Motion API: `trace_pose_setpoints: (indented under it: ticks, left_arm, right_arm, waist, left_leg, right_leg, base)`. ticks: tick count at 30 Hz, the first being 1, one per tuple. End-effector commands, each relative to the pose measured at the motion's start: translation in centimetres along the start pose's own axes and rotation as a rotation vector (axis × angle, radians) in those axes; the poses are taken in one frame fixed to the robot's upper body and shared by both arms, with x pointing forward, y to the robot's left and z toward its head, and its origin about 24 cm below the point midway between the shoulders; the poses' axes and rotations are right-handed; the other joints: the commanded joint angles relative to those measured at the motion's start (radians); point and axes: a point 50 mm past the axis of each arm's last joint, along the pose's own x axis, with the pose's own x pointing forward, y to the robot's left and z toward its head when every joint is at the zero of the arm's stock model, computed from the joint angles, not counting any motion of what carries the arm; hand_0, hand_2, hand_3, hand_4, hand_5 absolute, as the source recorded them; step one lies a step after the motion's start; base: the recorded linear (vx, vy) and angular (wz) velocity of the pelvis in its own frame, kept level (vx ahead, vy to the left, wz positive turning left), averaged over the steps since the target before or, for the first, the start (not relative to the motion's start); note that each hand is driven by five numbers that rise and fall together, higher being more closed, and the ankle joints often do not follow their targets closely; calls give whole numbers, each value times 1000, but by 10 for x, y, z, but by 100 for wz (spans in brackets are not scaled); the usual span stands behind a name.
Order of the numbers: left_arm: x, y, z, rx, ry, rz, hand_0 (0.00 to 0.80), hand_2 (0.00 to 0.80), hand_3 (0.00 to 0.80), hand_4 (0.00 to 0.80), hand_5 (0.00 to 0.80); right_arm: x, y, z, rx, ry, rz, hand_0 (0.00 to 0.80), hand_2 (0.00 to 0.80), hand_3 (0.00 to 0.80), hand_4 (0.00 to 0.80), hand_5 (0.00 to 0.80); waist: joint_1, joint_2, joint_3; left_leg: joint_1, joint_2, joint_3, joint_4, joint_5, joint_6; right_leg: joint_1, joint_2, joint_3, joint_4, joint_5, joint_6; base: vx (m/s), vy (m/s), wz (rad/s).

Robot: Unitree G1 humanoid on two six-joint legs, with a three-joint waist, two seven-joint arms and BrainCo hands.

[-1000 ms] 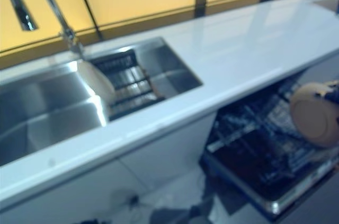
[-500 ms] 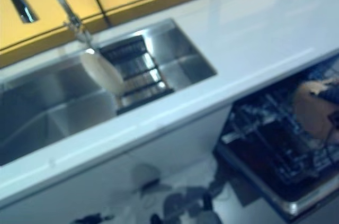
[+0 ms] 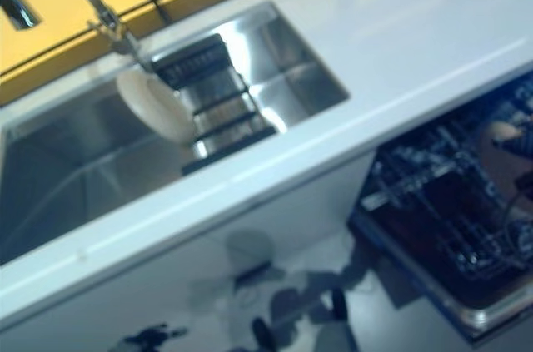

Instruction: Take plates into dishwasher

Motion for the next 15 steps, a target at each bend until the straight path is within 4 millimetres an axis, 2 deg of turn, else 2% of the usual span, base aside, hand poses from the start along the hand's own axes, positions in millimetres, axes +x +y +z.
trace_pose_setpoints:
  ticks: [1, 15]
  left_arm:
    - [0, 10, 0, 13, 10, 11, 0, 0, 0, 0, 0]
    - [0, 10, 4, 10, 5, 13, 0, 0, 0, 0, 0]
  right_arm:
    - [6, -13, 19, -2, -52, -97, 800, 800, 800, 800, 800]
    - [8, 6, -1, -37, 16, -78, 800, 800, 800, 800, 800]
  waist:
    - [42, -76, -22]
    - [45, -68, -11]
  left_leg:
    - [56, -17, -29, 3, -80, 12]
    - [59, -17, -31, 2, -85, 14]
  right_leg:
    - [-48, -46, -40, 43, -9, 67]
    - [-63, -56, -43, 51, -6, 71]
  base:
    - [0, 0, 0]
    - [1, 1, 1]
